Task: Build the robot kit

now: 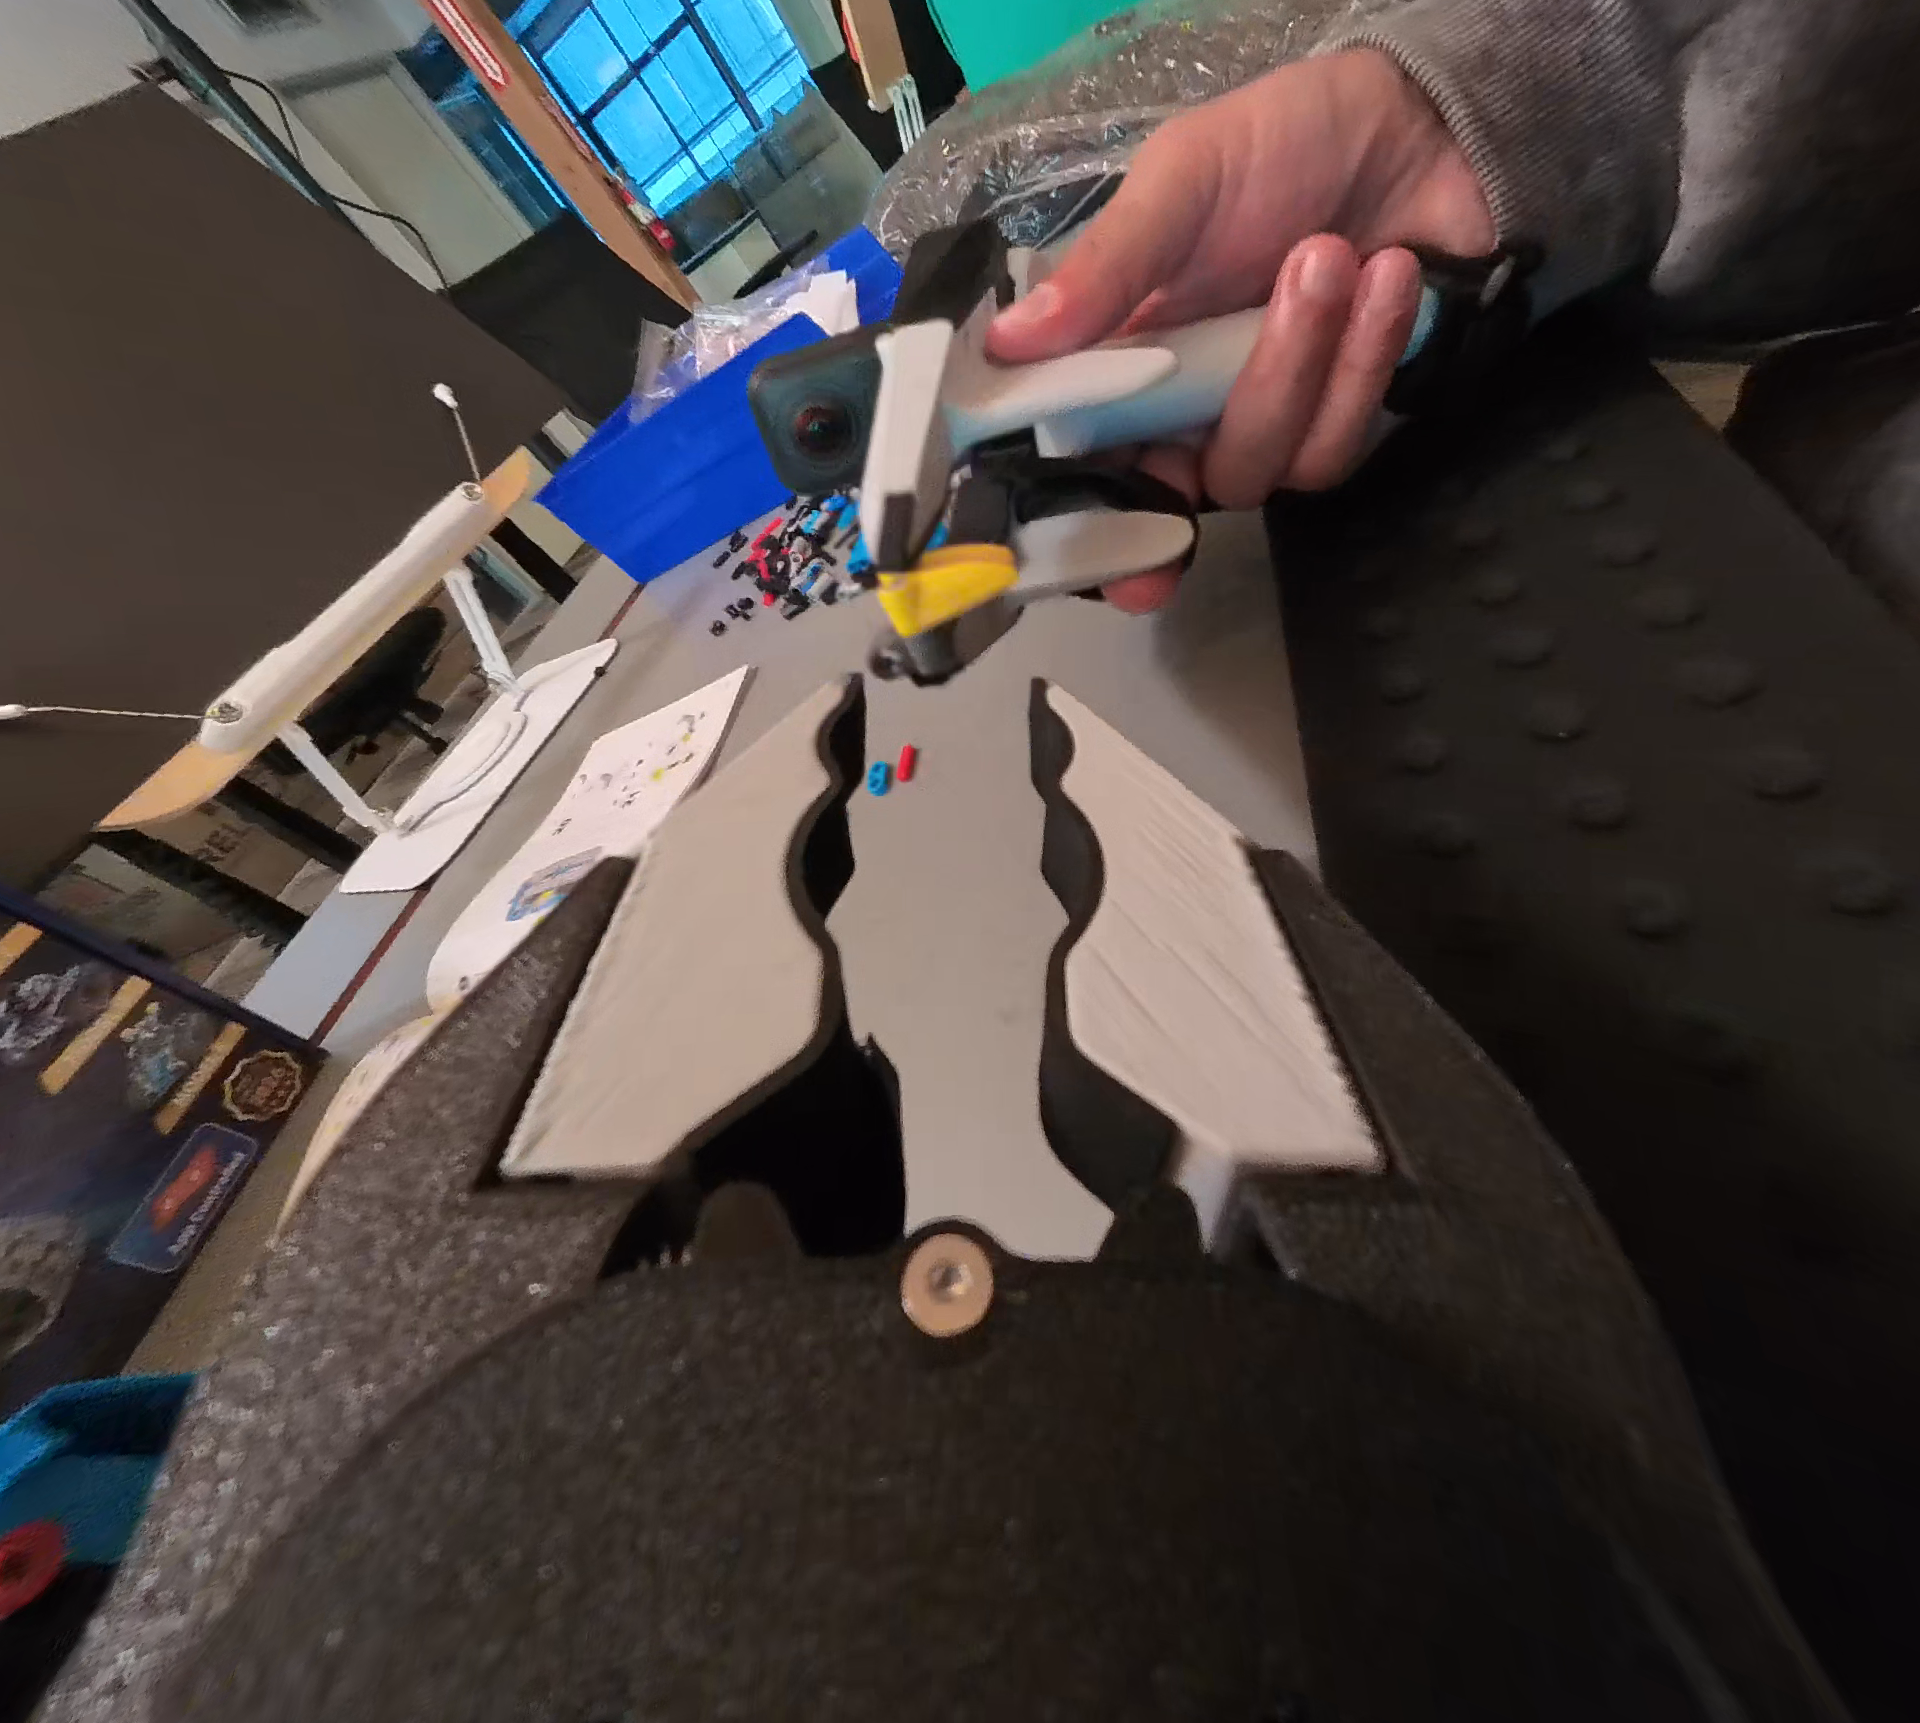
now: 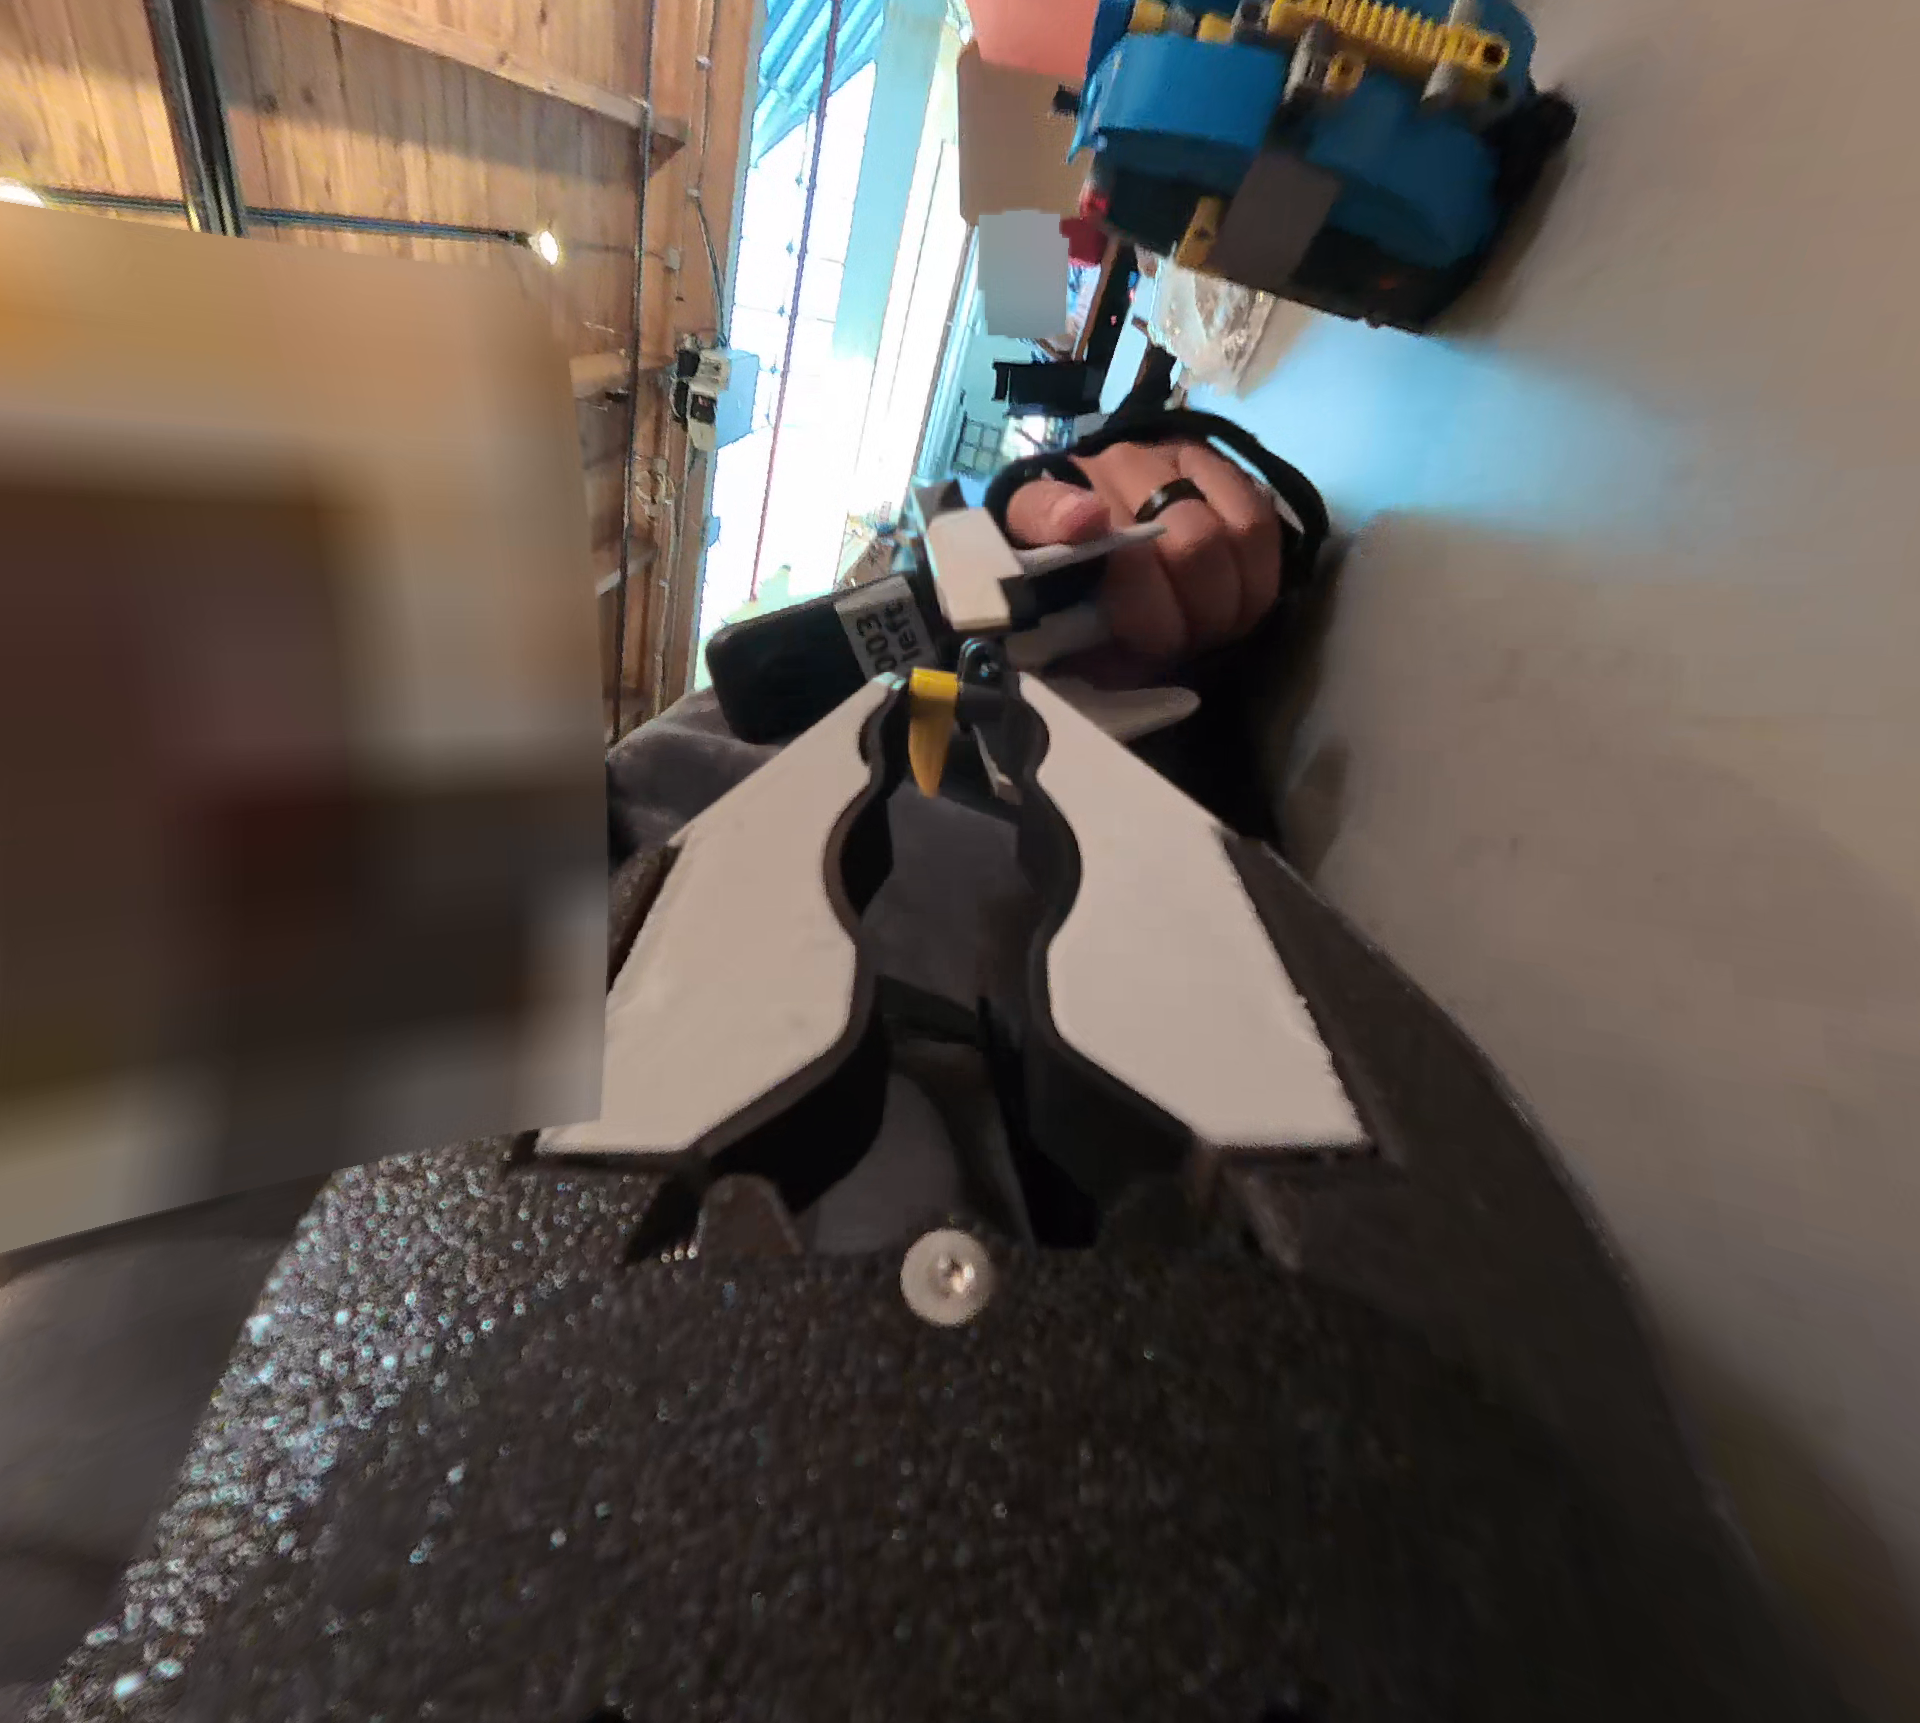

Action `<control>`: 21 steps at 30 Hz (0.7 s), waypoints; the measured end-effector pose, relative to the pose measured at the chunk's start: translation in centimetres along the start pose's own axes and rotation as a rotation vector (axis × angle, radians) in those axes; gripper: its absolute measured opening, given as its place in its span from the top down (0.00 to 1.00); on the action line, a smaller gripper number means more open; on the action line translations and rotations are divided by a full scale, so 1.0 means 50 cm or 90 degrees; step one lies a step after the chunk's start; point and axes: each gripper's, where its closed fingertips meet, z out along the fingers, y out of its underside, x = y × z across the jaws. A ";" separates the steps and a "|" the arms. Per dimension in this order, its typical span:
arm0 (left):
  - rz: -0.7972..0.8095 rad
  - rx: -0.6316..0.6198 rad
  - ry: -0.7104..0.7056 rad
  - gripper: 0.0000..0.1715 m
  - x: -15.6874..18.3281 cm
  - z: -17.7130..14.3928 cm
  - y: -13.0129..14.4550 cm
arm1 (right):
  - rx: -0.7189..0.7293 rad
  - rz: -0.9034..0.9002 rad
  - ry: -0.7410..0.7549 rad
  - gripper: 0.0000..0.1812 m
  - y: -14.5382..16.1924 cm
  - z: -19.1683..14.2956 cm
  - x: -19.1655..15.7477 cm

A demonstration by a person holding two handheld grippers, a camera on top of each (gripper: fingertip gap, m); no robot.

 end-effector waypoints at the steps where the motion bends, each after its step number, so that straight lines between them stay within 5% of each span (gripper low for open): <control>1: -0.003 0.004 0.001 0.82 0.000 -0.001 -0.002 | -0.017 -0.006 0.012 0.91 0.008 0.004 0.004; 7: 0.027 0.024 0.010 0.90 0.008 -0.009 -0.013 | -0.048 -0.097 0.066 0.91 0.024 0.020 0.015; 21: 0.140 0.053 -0.025 0.90 0.016 -0.018 -0.029 | -0.097 -0.040 0.017 0.91 0.048 0.034 0.003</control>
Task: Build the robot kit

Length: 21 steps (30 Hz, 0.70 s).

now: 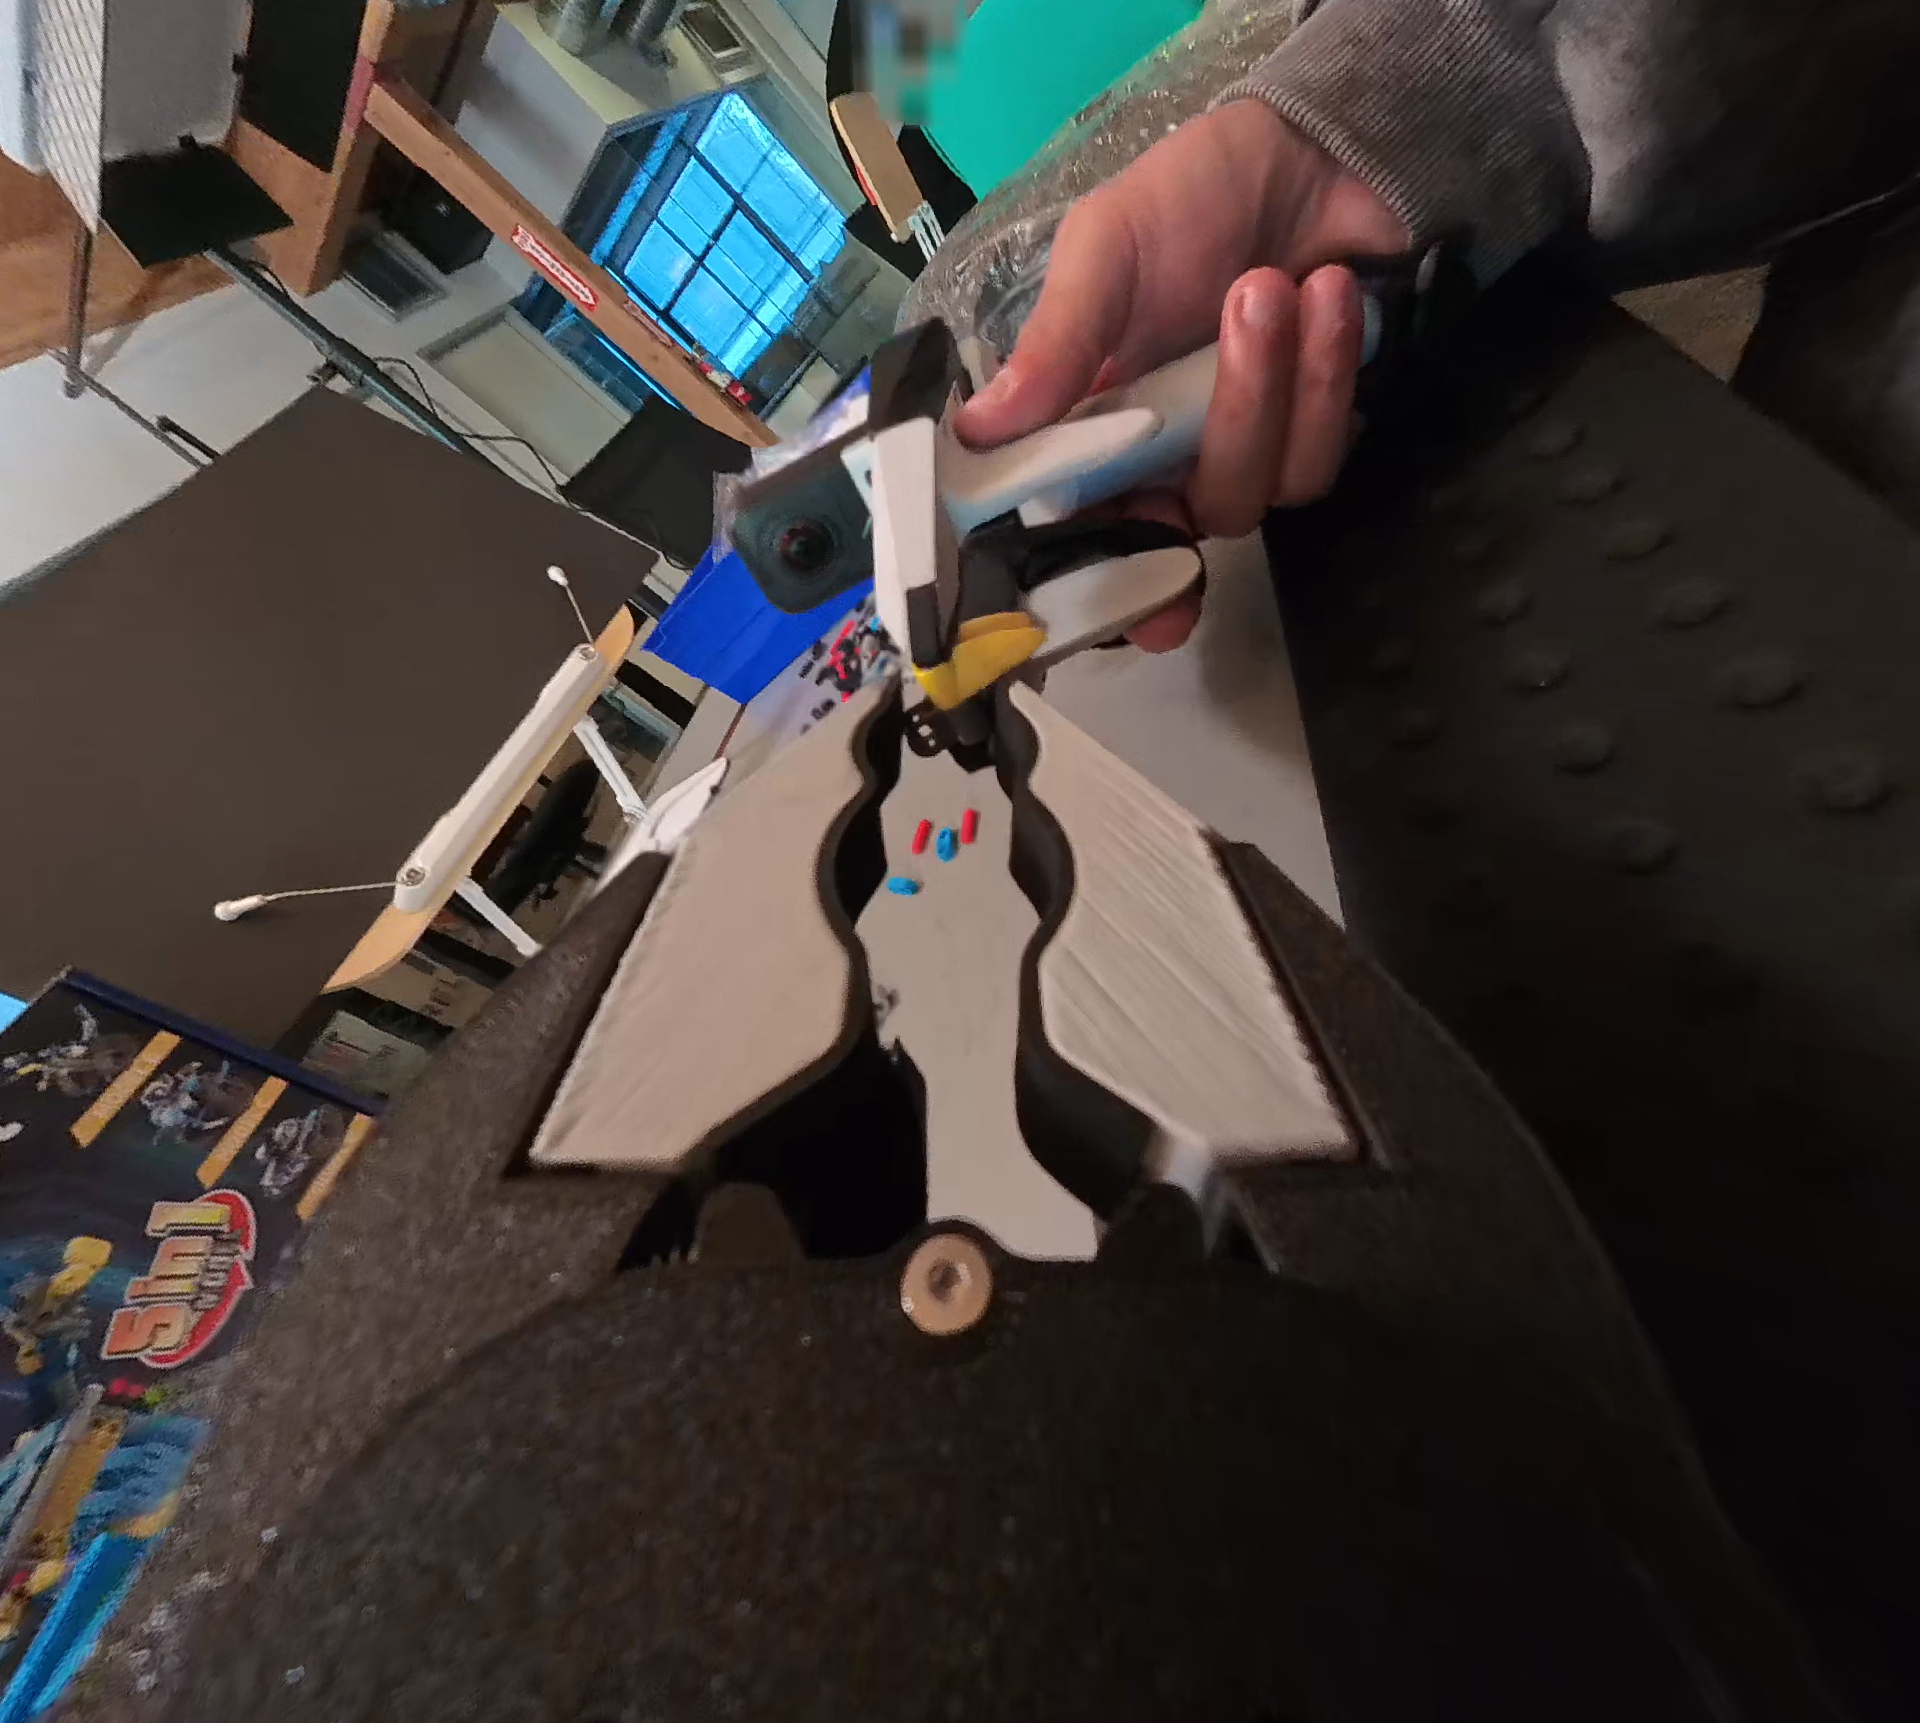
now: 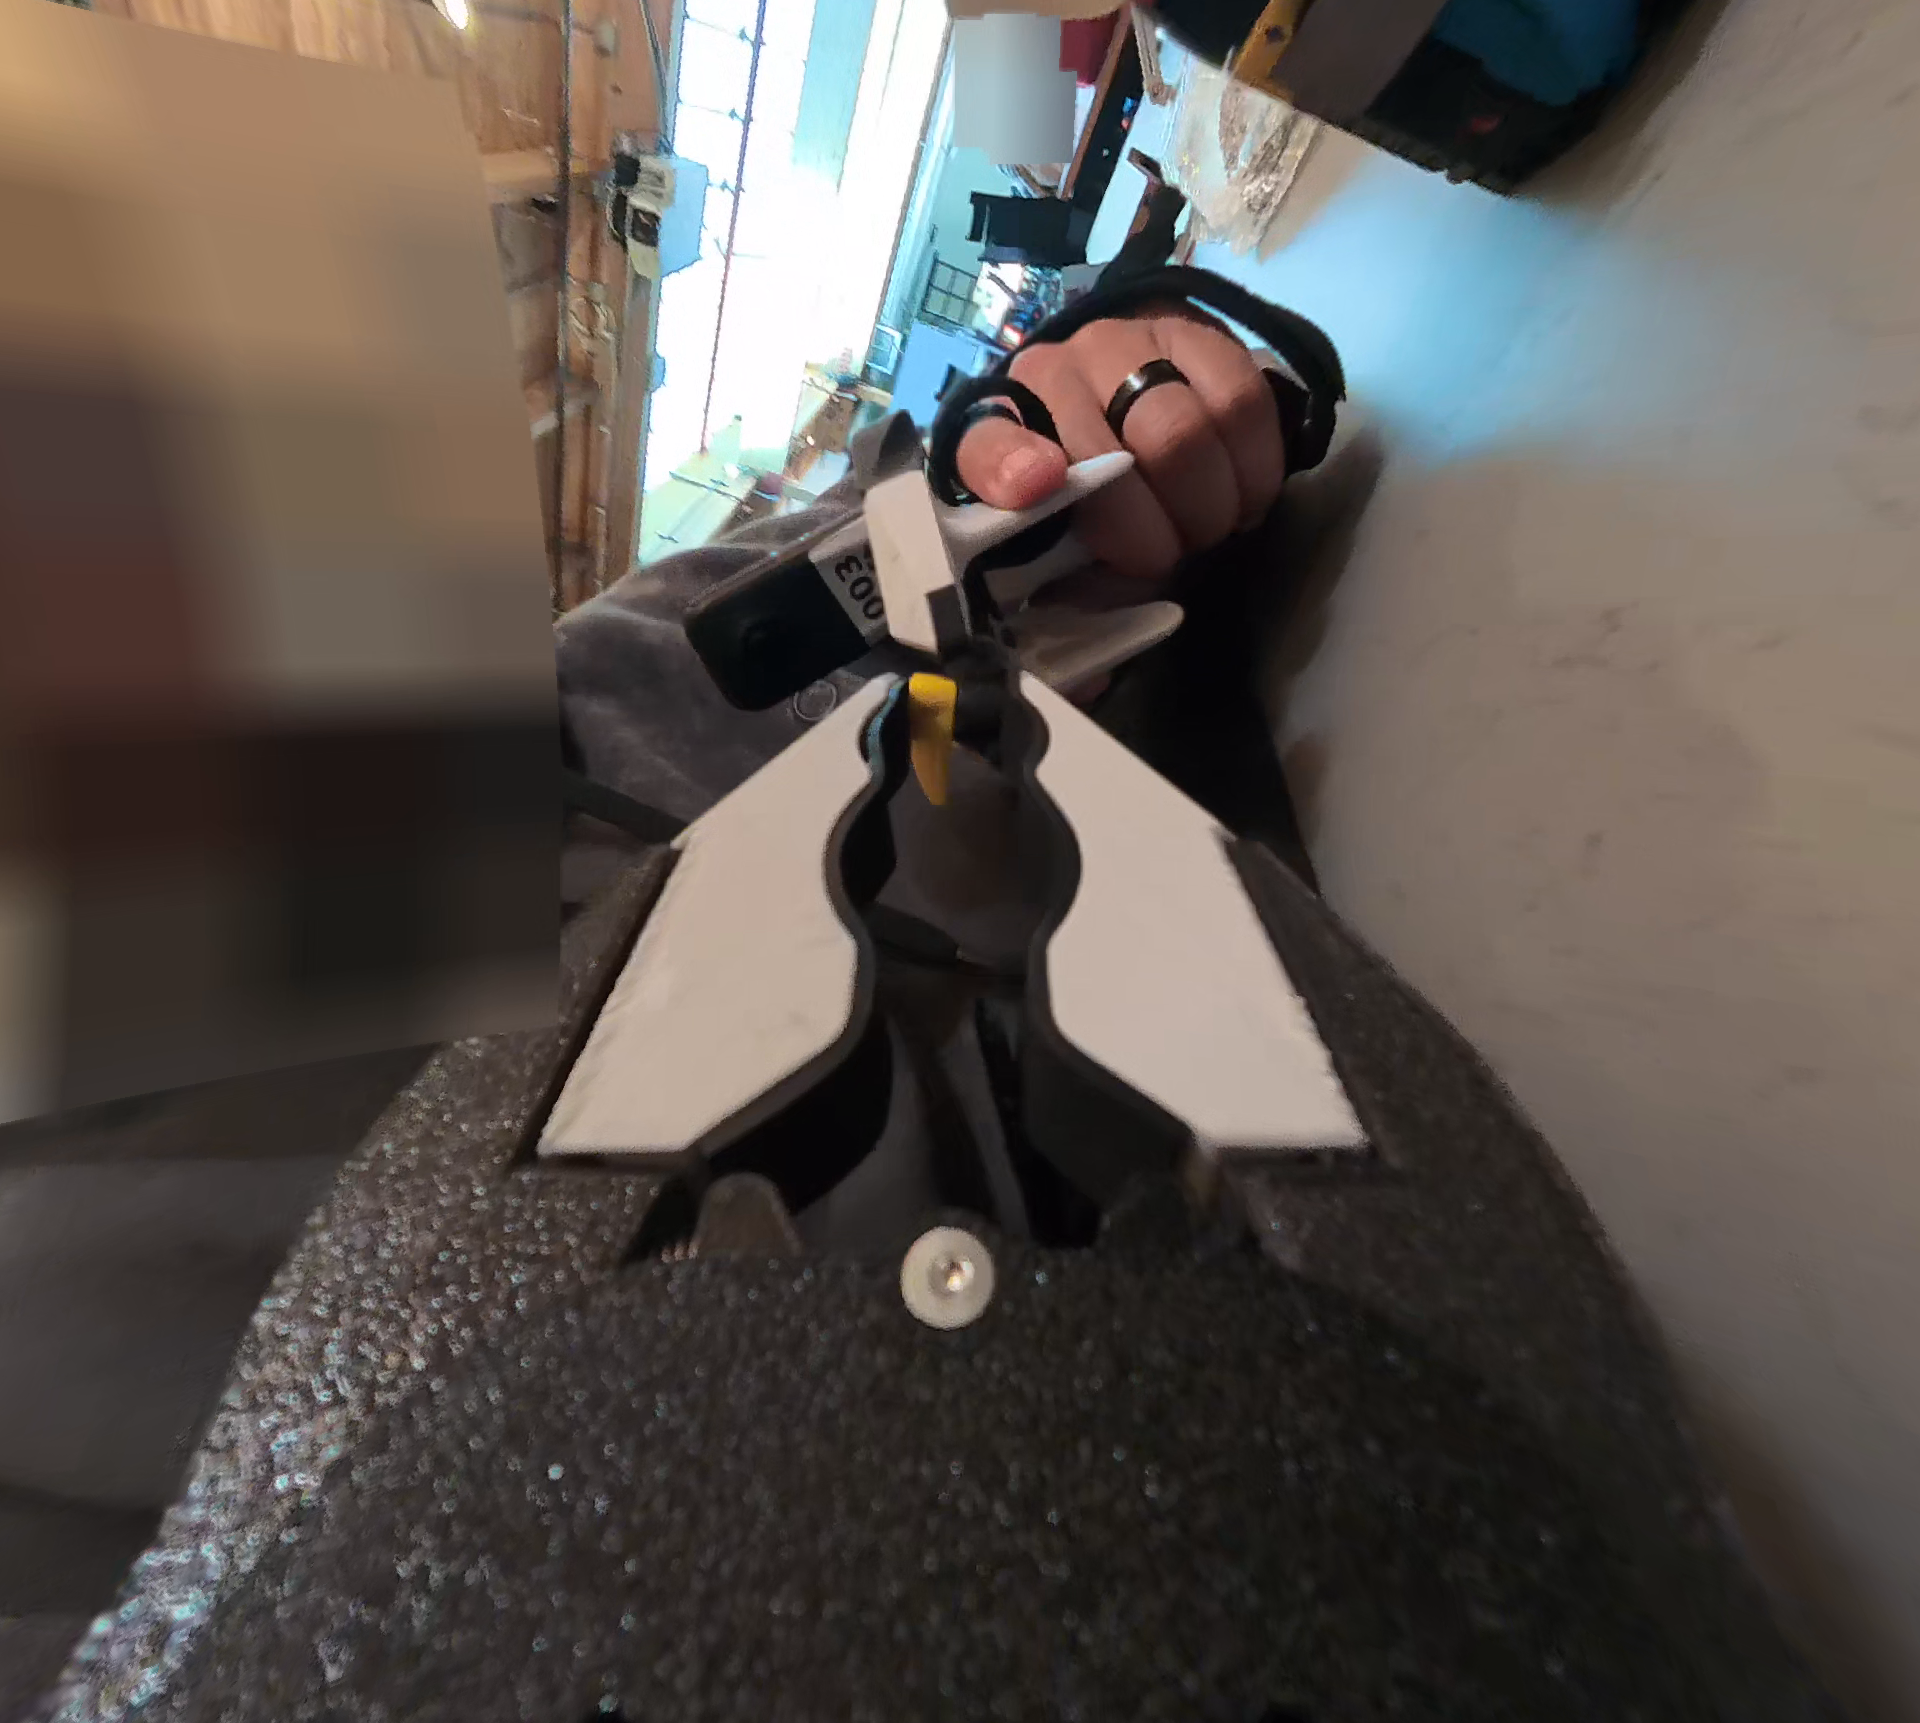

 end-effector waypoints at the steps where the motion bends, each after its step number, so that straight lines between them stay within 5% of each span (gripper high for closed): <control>1: 0.008 0.003 -0.004 0.90 0.000 -0.001 -0.003 | -0.005 -0.001 0.002 0.92 0.002 0.002 -0.003; 9: -0.117 -0.032 0.037 0.91 -0.007 0.006 0.024 | 0.034 0.017 0.032 0.90 -0.021 -0.004 0.019; 11: -0.189 -0.021 0.054 0.91 -0.014 0.005 0.024 | 0.068 -0.012 0.042 0.72 -0.041 -0.015 0.016; 12: -0.231 -0.013 0.063 0.91 -0.019 0.003 0.024 | 0.102 -0.035 0.066 0.71 -0.057 -0.032 0.020; 16: -0.409 0.055 0.123 0.91 -0.041 -0.007 0.004 | 0.176 -0.240 0.210 0.75 -0.088 -0.095 0.016; 21: -0.572 0.109 0.196 0.91 -0.052 -0.015 -0.009 | 0.140 -0.528 0.338 0.76 -0.059 -0.056 -0.021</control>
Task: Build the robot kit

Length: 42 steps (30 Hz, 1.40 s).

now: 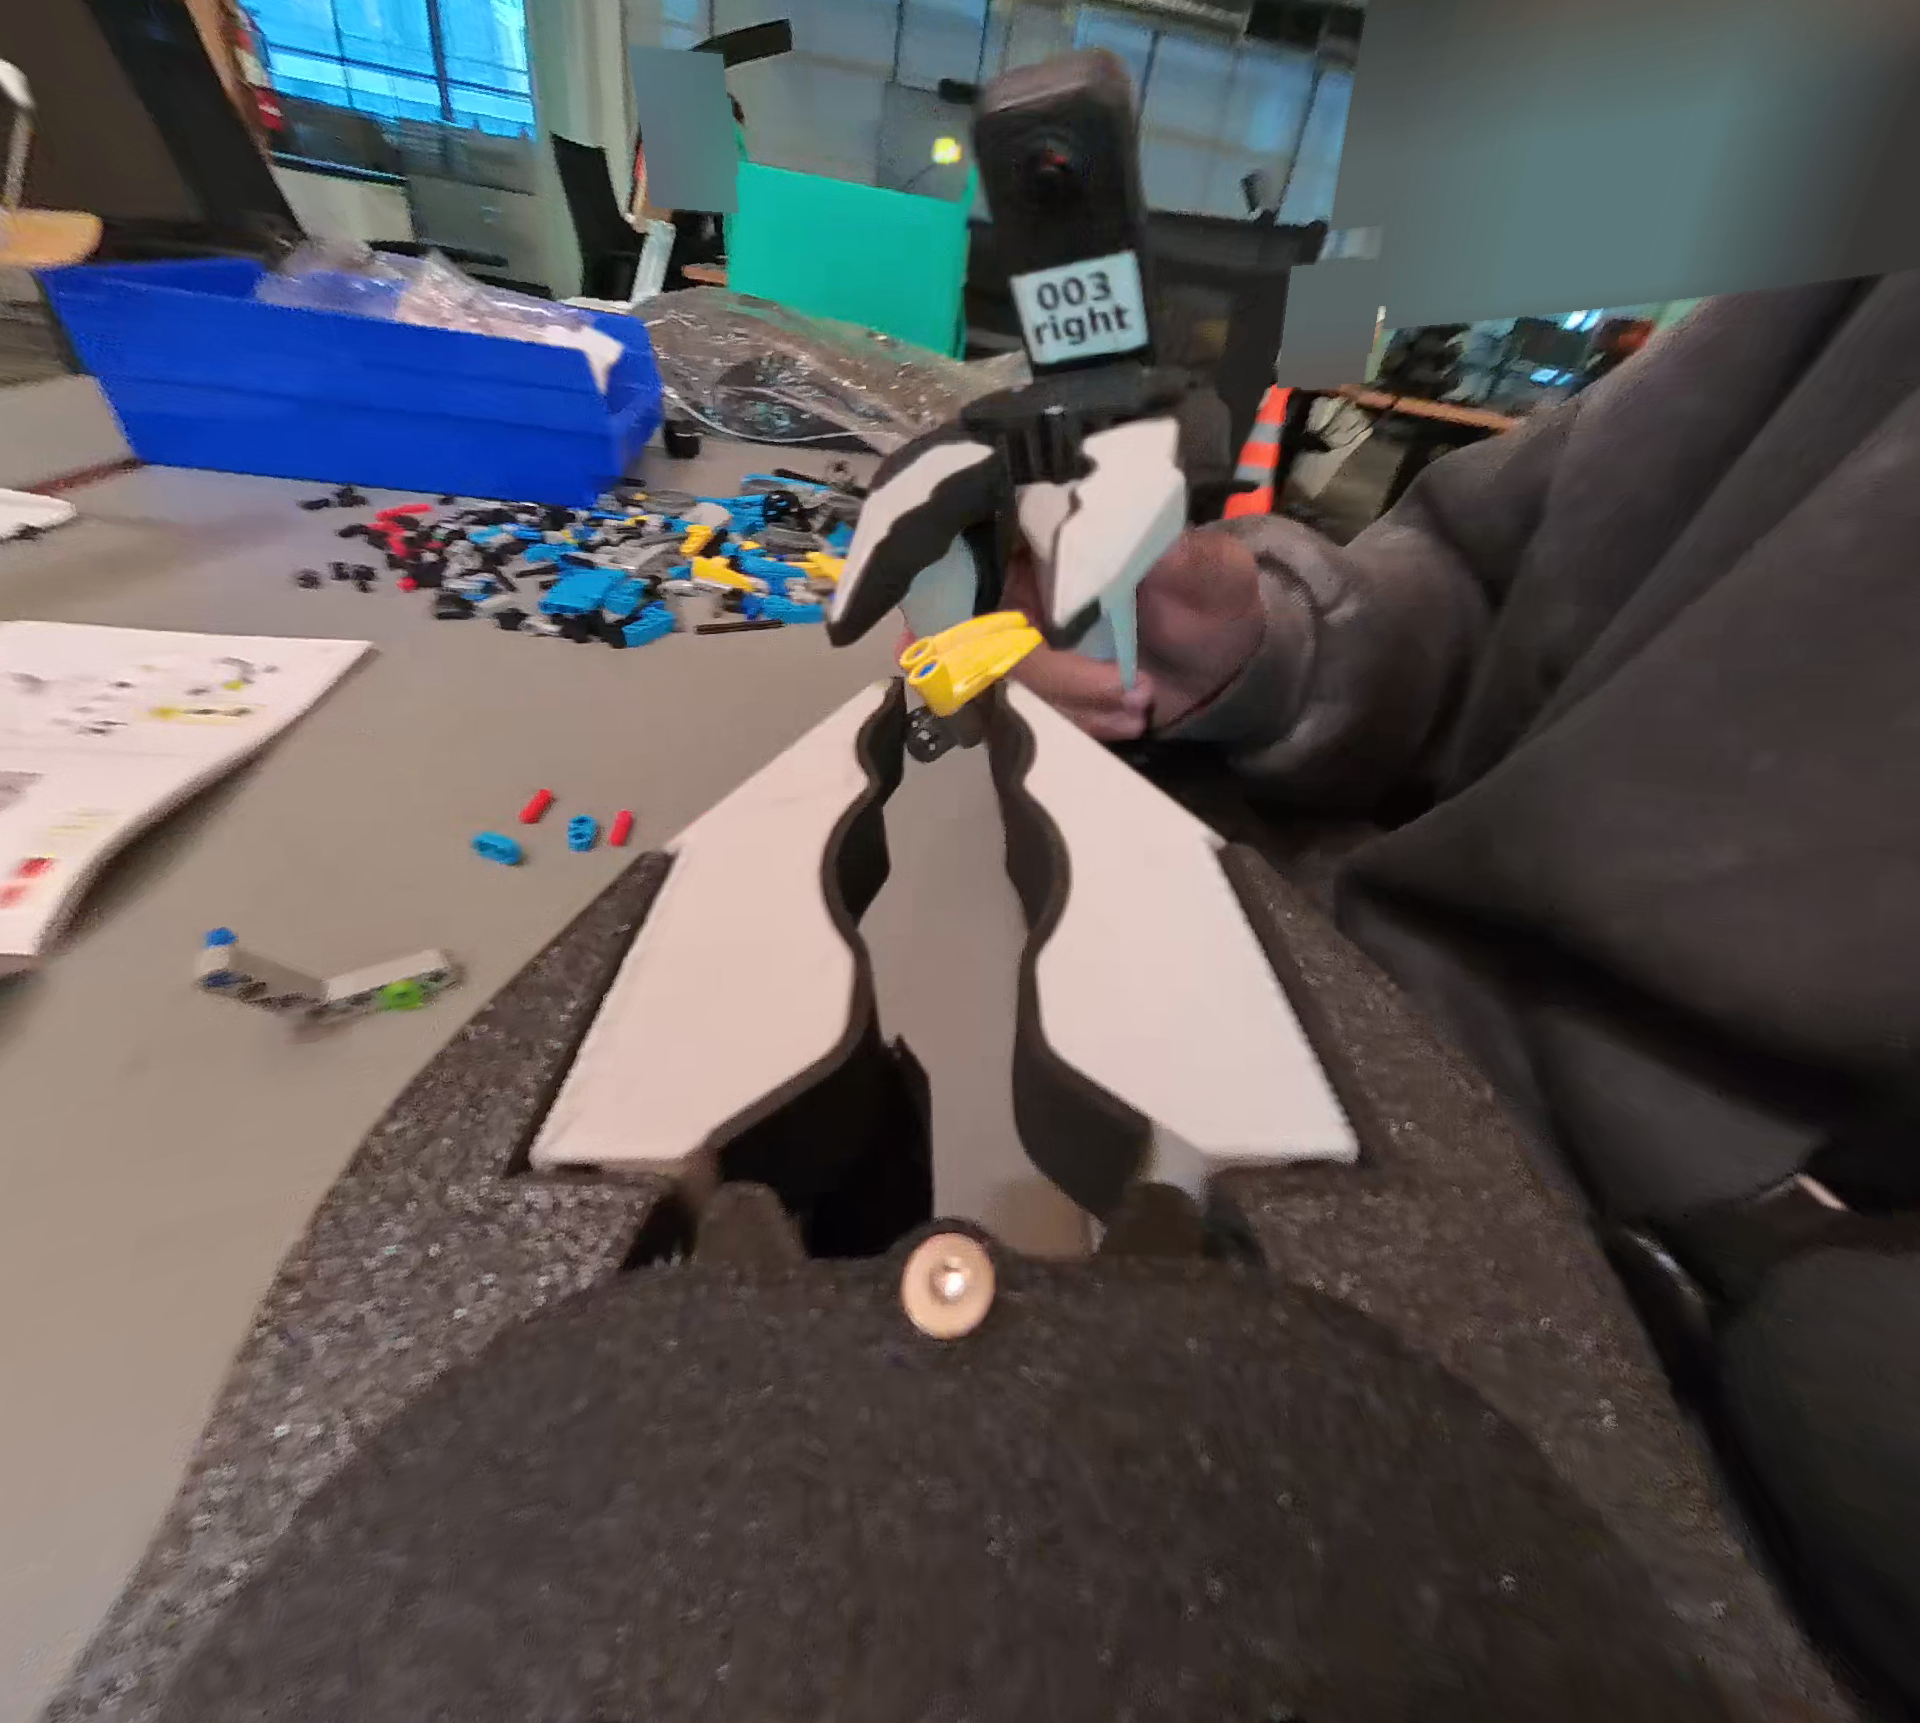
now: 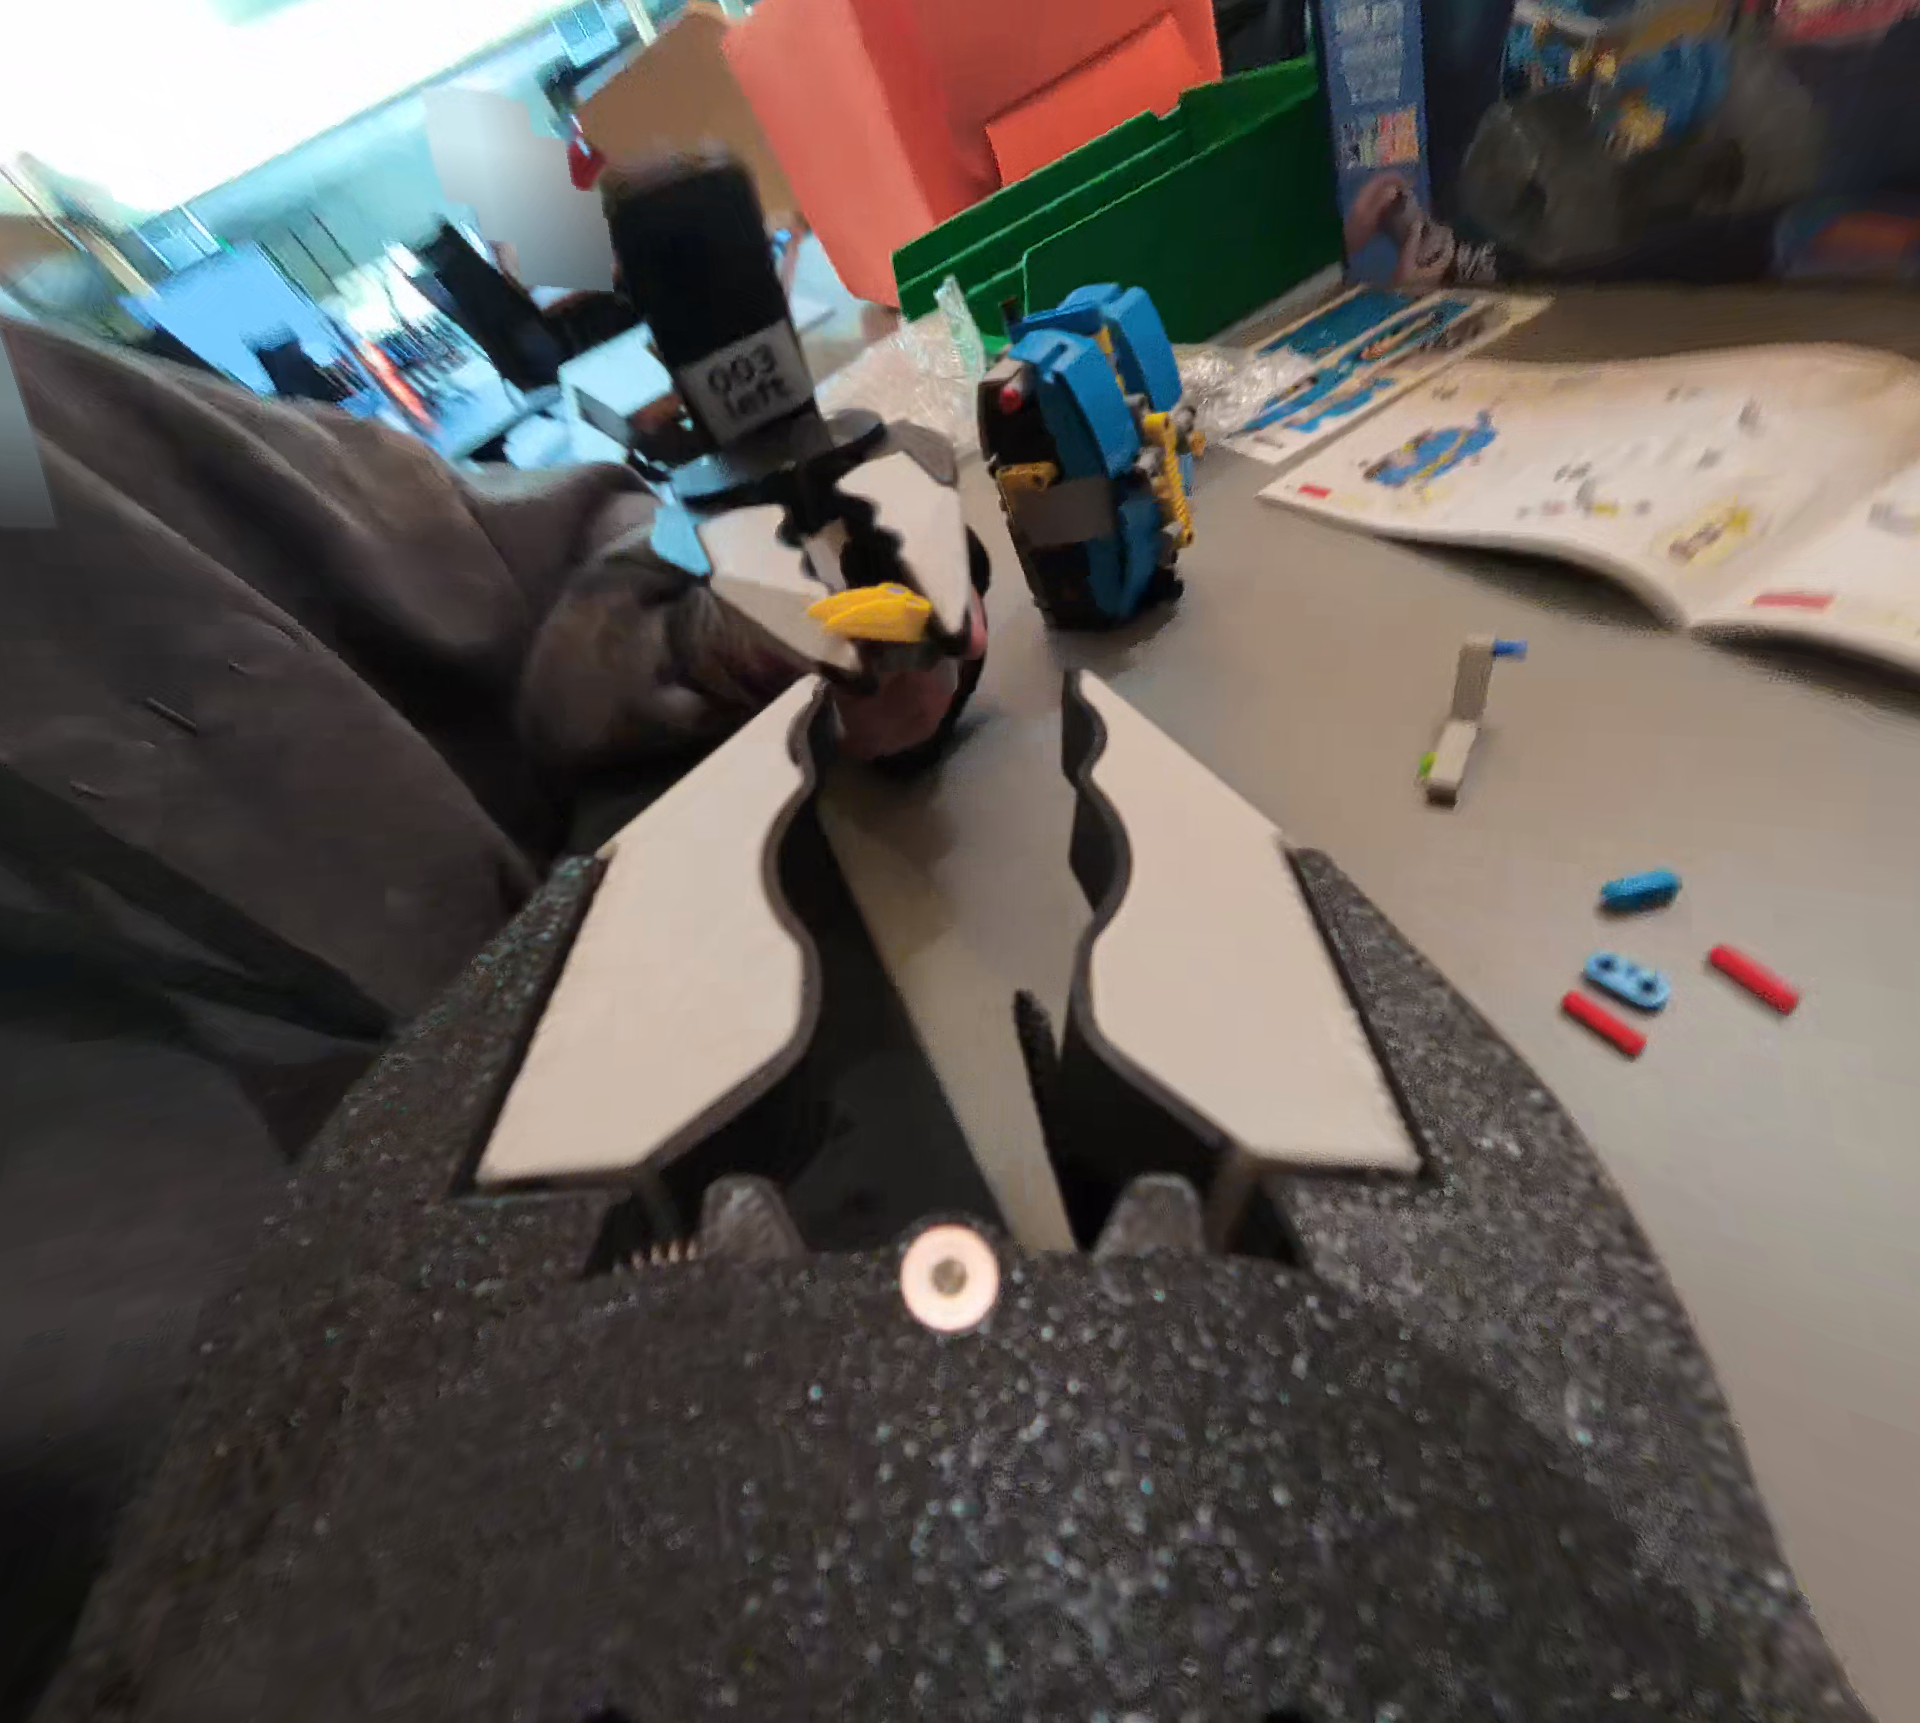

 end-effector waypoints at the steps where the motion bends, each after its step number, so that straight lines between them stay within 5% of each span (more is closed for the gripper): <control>1: -0.020 0.005 0.015 0.91 0.003 0.000 -0.002 | 0.002 -0.047 0.018 0.76 0.000 0.007 -0.009; 6: -0.035 0.001 0.042 0.91 0.017 0.001 0.001 | 0.027 -0.241 0.055 0.85 -0.009 0.022 -0.052; 18: -0.071 -0.052 0.136 0.90 0.067 0.009 0.025 | -0.007 -0.394 -0.017 0.97 0.014 0.017 -0.079; 27: -0.067 -0.042 0.063 0.85 0.033 0.005 0.022 | 0.025 -0.312 0.022 0.97 -0.018 -0.026 -0.016; 36: 0.115 -0.102 -0.062 0.85 0.026 -0.053 0.045 | -0.105 -0.581 0.161 0.97 -0.023 -0.001 0.084; 42: 0.117 -0.128 -0.068 0.85 0.024 -0.065 0.058 | -0.119 -0.588 0.151 0.97 -0.028 0.081 0.241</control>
